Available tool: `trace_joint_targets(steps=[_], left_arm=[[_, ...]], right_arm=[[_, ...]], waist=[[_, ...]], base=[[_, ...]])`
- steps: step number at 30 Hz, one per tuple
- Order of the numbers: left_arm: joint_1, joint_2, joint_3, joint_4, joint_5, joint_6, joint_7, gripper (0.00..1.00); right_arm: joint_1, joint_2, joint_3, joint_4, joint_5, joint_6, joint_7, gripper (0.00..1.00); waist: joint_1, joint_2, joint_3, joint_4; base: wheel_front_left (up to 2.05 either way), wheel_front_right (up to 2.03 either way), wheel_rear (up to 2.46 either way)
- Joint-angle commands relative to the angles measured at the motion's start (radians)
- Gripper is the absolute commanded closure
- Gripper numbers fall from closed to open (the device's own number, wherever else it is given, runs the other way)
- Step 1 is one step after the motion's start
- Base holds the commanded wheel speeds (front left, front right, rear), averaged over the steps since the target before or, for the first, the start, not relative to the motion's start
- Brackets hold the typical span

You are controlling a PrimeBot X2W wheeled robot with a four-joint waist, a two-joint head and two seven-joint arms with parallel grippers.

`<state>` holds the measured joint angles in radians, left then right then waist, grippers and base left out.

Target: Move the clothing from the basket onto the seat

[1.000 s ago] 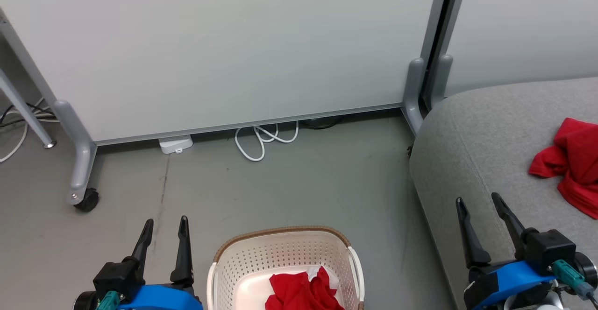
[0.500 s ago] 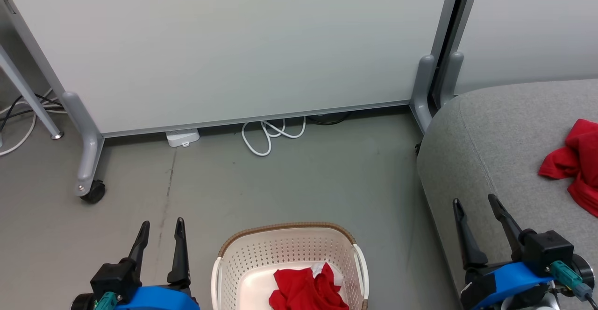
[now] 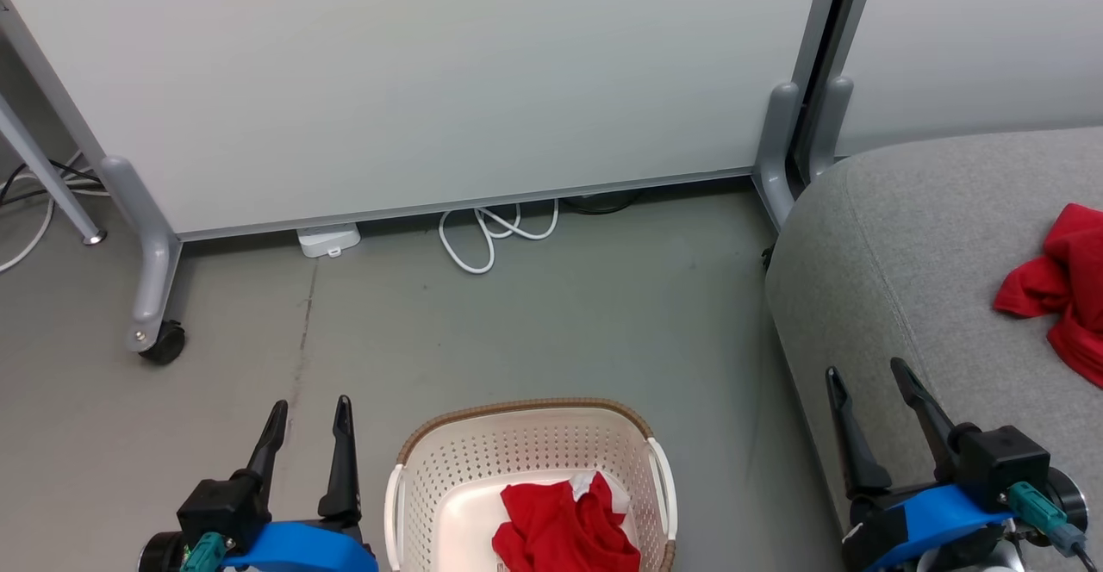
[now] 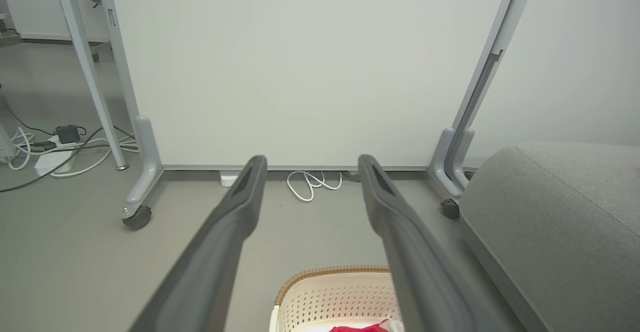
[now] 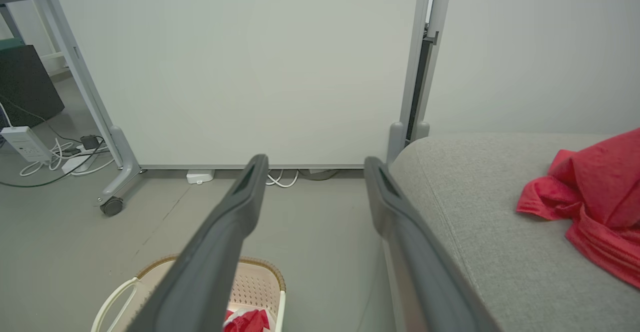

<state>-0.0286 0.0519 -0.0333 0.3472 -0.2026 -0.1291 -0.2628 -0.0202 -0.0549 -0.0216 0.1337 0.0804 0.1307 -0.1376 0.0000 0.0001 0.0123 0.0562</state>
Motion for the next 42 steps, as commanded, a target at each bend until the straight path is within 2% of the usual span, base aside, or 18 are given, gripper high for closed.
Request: trace_joint_targets(steps=[1,11,19,28,36,42], left_arm=[[-0.017,0.0,-0.001,-0.003,0.0,-0.002,-0.003,0.0],[-0.068,0.008,-0.027,0.0,0.007,-0.002,-0.003,0.0],[-0.15,0.032,-0.069,0.043,0.017,-0.002,-0.003,0.0],[-0.284,0.084,-0.175,0.223,0.007,-0.002,-0.003,0.0],[-0.415,0.155,-0.269,0.408,-0.024,-0.001,-0.002,0.0],[-0.477,0.19,-0.327,0.501,-0.064,-0.001,0.023,0.0]], right_arm=[[-0.002,0.003,0.001,-0.006,0.002,0.0,0.001,0.0],[-0.06,0.004,0.032,-0.022,0.003,0.0,-0.003,0.0],[-0.141,0.004,0.075,-0.01,0.009,0.0,-0.027,0.0],[-0.232,0.005,0.131,0.008,0.042,0.0,-0.069,0.0],[-0.3,0.006,0.192,0.021,0.096,0.0,-0.106,0.0],[-0.321,0.006,0.226,0.029,0.135,0.0,-0.122,0.0]], waist=[[0.0,-0.0001,0.007,-0.003],[0.0,-0.0001,0.12,-0.044],[0.0,-0.0001,0.263,-0.128],[0.0,-0.0001,0.426,-0.272],[0.0,-0.0001,0.563,-0.396],[0.0,-0.0001,0.625,-0.447]], base=[[0.0,0.0,0.0],[0.0,0.0,0.0],[0.0,0.0,0.0],[0.0,0.0,0.0],[0.0,0.0,0.0],[0.0,0.0,0.0]])
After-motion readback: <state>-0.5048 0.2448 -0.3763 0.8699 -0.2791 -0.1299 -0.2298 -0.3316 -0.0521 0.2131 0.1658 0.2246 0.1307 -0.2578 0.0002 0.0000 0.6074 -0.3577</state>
